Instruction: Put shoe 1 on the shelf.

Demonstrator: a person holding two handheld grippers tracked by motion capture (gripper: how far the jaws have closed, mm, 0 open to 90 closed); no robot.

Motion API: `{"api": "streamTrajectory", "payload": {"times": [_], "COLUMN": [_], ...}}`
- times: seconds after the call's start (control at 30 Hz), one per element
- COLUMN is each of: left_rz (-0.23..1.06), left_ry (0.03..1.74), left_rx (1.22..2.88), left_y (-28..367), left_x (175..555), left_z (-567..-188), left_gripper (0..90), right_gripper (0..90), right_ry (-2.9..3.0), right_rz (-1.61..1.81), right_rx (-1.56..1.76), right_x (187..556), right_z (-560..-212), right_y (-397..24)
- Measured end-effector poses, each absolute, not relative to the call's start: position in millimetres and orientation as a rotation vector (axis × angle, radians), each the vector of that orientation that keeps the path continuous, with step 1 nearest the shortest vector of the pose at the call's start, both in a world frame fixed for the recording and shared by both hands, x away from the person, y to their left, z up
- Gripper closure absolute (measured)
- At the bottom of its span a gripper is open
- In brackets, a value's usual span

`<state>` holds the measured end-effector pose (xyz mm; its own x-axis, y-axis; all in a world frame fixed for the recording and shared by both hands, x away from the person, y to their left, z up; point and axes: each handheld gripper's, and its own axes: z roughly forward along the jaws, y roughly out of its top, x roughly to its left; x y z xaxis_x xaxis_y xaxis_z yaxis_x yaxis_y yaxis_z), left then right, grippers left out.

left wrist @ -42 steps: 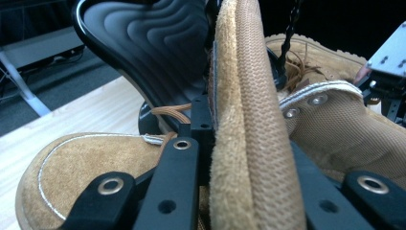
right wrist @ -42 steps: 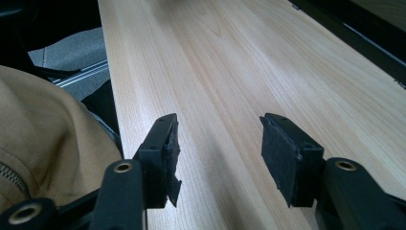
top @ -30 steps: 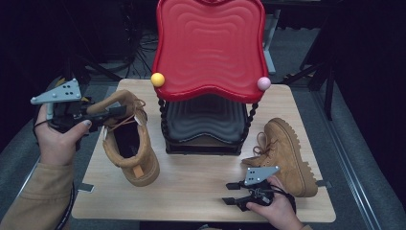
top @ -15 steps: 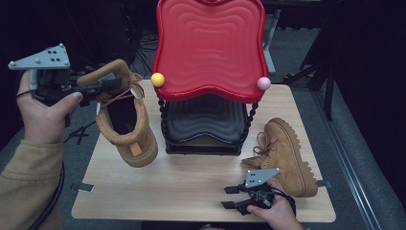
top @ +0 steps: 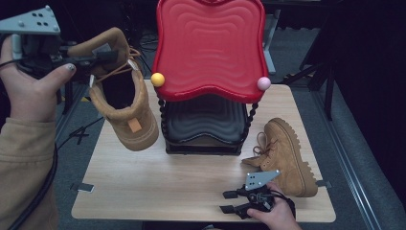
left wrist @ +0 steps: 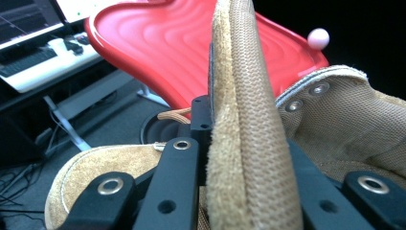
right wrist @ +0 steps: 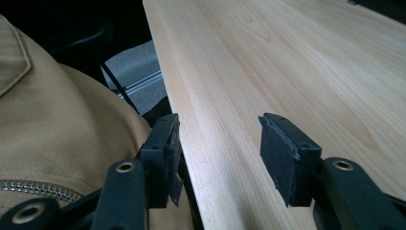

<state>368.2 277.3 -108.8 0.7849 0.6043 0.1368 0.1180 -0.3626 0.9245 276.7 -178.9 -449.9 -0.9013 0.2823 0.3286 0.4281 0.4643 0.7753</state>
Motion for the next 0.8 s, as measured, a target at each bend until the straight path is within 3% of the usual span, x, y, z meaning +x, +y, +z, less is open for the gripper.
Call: {"api": "streamTrajectory", "payload": {"times": [0.8], "left_rz": [0.713], "left_ry": [0.48], "left_rx": [1.843], "left_y": [259], "left_x": [389], "left_z": [-45], "left_gripper": [82.0], "right_gripper": [51.2], "right_ry": [-2.549], "right_rz": [-1.408], "right_rx": [-0.645], "right_x": [271], "right_z": [-451], "right_y": [-184]}}
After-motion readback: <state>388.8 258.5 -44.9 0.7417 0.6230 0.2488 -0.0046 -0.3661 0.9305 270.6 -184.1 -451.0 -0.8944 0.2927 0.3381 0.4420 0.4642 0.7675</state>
